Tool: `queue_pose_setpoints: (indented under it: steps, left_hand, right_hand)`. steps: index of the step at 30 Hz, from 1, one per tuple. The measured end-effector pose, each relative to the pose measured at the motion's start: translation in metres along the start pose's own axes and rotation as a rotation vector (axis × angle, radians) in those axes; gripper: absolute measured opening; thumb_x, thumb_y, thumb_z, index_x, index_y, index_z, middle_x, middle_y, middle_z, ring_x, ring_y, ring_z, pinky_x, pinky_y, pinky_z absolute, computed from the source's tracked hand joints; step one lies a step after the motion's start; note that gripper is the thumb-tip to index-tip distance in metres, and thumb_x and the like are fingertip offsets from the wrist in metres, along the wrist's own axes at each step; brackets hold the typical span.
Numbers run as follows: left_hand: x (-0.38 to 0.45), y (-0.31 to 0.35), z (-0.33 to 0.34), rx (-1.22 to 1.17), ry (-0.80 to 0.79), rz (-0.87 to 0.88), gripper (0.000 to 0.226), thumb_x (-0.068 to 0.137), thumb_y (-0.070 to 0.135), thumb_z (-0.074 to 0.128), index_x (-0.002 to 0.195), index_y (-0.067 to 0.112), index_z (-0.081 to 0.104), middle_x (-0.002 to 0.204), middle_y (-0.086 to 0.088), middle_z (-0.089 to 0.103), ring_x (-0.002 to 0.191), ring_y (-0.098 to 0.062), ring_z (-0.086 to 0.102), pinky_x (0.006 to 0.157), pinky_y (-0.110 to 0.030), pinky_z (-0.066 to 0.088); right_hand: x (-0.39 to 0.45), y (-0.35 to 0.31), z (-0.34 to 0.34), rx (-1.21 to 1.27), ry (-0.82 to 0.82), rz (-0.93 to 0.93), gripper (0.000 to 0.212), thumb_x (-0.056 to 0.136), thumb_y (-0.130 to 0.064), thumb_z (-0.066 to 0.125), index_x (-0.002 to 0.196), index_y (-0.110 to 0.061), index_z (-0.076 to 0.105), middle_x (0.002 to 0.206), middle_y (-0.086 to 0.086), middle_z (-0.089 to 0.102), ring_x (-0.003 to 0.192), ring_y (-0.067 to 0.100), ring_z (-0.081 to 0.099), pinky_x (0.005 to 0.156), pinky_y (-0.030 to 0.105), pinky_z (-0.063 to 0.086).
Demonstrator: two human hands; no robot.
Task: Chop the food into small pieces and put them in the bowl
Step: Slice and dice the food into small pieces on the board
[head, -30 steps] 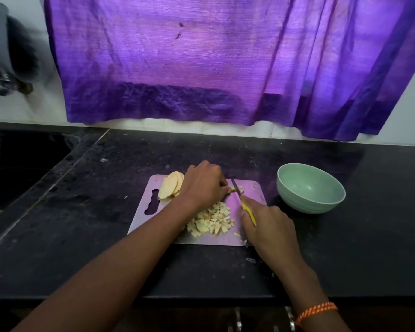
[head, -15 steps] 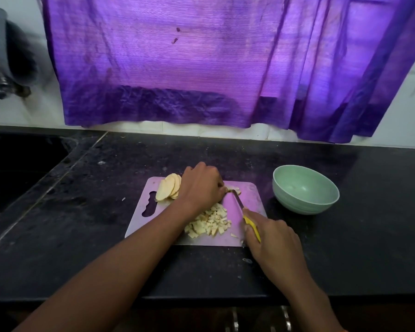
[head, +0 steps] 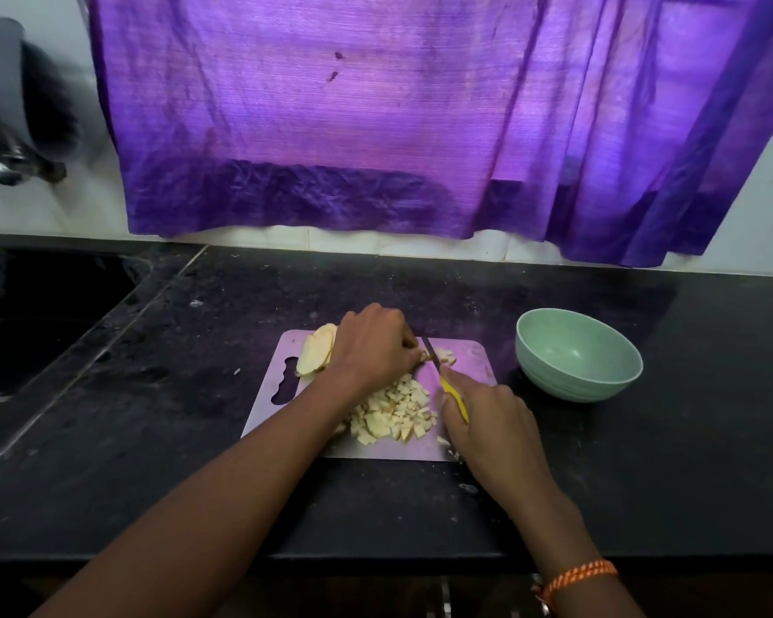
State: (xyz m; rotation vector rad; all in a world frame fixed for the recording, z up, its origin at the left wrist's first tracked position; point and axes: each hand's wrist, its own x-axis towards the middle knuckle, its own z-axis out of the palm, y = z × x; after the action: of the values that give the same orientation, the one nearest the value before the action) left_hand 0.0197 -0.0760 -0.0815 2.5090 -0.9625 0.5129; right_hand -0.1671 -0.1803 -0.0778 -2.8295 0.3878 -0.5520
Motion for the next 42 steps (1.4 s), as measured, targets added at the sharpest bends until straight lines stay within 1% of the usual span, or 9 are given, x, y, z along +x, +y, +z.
queue_pose_setpoints:
  steps: [6, 14, 19, 21, 24, 27, 34, 39, 42]
  left_hand:
    - [-0.001, -0.001, 0.003, 0.021, -0.02, -0.009, 0.027, 0.09, 0.055, 0.077, 0.096, 0.03, 0.085, 0.088, 0.011, 0.075, 0.087, -0.011, 0.06, 0.073, -0.037, 0.05]
    - [-0.002, 0.003, 0.003, 0.018, 0.005, -0.007, 0.027, 0.092, 0.052, 0.078, 0.104, 0.029, 0.085, 0.09, 0.011, 0.076, 0.088, -0.008, 0.057, 0.071, -0.032, 0.043]
    - [-0.003, 0.0, 0.001, 0.015, 0.005, 0.005, 0.025, 0.092, 0.053, 0.077, 0.098, 0.03, 0.086, 0.086, 0.012, 0.077, 0.087, -0.009, 0.06, 0.069, -0.032, 0.05]
    - [-0.002, -0.002, -0.003, -0.018, -0.01, 0.018, 0.028, 0.091, 0.055, 0.077, 0.101, 0.03, 0.086, 0.091, 0.013, 0.079, 0.091, -0.01, 0.063, 0.068, -0.032, 0.051]
    - [0.002, -0.01, -0.008, -0.051, -0.028, 0.013, 0.026, 0.092, 0.053, 0.077, 0.106, 0.032, 0.085, 0.099, 0.016, 0.08, 0.096, -0.009, 0.067, 0.067, -0.03, 0.053]
    - [0.003, -0.014, -0.01, -0.045, -0.066, 0.014, 0.021, 0.092, 0.051, 0.078, 0.104, 0.035, 0.086, 0.096, 0.018, 0.079, 0.086, -0.007, 0.066, 0.056, -0.024, 0.041]
    - [0.003, -0.012, -0.007, -0.038, -0.039, 0.036, 0.02, 0.091, 0.047, 0.079, 0.104, 0.034, 0.086, 0.099, 0.017, 0.08, 0.09, -0.008, 0.068, 0.053, -0.02, 0.032]
    - [0.001, -0.011, -0.006, -0.055, -0.026, 0.043, 0.022, 0.09, 0.049, 0.08, 0.104, 0.033, 0.086, 0.097, 0.015, 0.079, 0.089, -0.008, 0.067, 0.053, -0.019, 0.032]
    - [0.0, -0.01, -0.006, -0.049, -0.016, 0.033, 0.022, 0.09, 0.05, 0.08, 0.104, 0.033, 0.086, 0.094, 0.015, 0.079, 0.086, -0.008, 0.067, 0.054, -0.023, 0.038]
  right_hand:
    - [0.004, -0.006, 0.001, -0.059, -0.033, -0.006, 0.045, 0.104, -0.036, 0.04, 0.148, -0.036, 0.048, 0.106, 0.005, 0.068, 0.095, 0.028, 0.063, 0.067, 0.035, 0.033]
    - [-0.022, 0.003, -0.009, -0.022, -0.058, 0.027, 0.047, 0.105, -0.043, 0.038, 0.152, -0.042, 0.041, 0.103, 0.006, 0.067, 0.09, 0.027, 0.063, 0.068, 0.035, 0.036]
    - [-0.034, 0.01, -0.012, 0.048, -0.015, 0.016, 0.047, 0.104, -0.039, 0.044, 0.151, -0.04, 0.046, 0.09, 0.003, 0.069, 0.075, 0.023, 0.056, 0.065, 0.037, 0.044]
    - [-0.033, 0.01, -0.012, 0.126, 0.012, 0.032, 0.048, 0.103, -0.038, 0.047, 0.152, -0.039, 0.046, 0.088, 0.003, 0.07, 0.076, 0.022, 0.057, 0.066, 0.038, 0.047]
    - [-0.025, 0.002, -0.011, 0.133, 0.037, 0.033, 0.049, 0.104, -0.036, 0.047, 0.153, -0.039, 0.045, 0.093, 0.005, 0.069, 0.079, 0.021, 0.055, 0.068, 0.036, 0.043]
    - [-0.009, -0.006, -0.007, 0.096, 0.016, 0.031, 0.048, 0.105, -0.037, 0.044, 0.153, -0.039, 0.044, 0.1, 0.007, 0.069, 0.084, 0.024, 0.057, 0.067, 0.035, 0.038]
    - [0.003, -0.006, 0.003, 0.027, -0.001, 0.021, 0.046, 0.105, -0.042, 0.041, 0.15, -0.041, 0.044, 0.105, 0.006, 0.07, 0.095, 0.03, 0.064, 0.068, 0.037, 0.042]
    - [0.008, -0.007, 0.003, 0.001, -0.064, 0.007, 0.047, 0.106, -0.043, 0.043, 0.152, -0.038, 0.044, 0.118, -0.001, 0.069, 0.103, 0.022, 0.062, 0.073, 0.035, 0.042]
    - [0.01, -0.009, 0.0, 0.021, -0.079, 0.013, 0.047, 0.107, -0.042, 0.043, 0.154, -0.037, 0.043, 0.122, -0.001, 0.068, 0.105, 0.019, 0.061, 0.075, 0.034, 0.042]
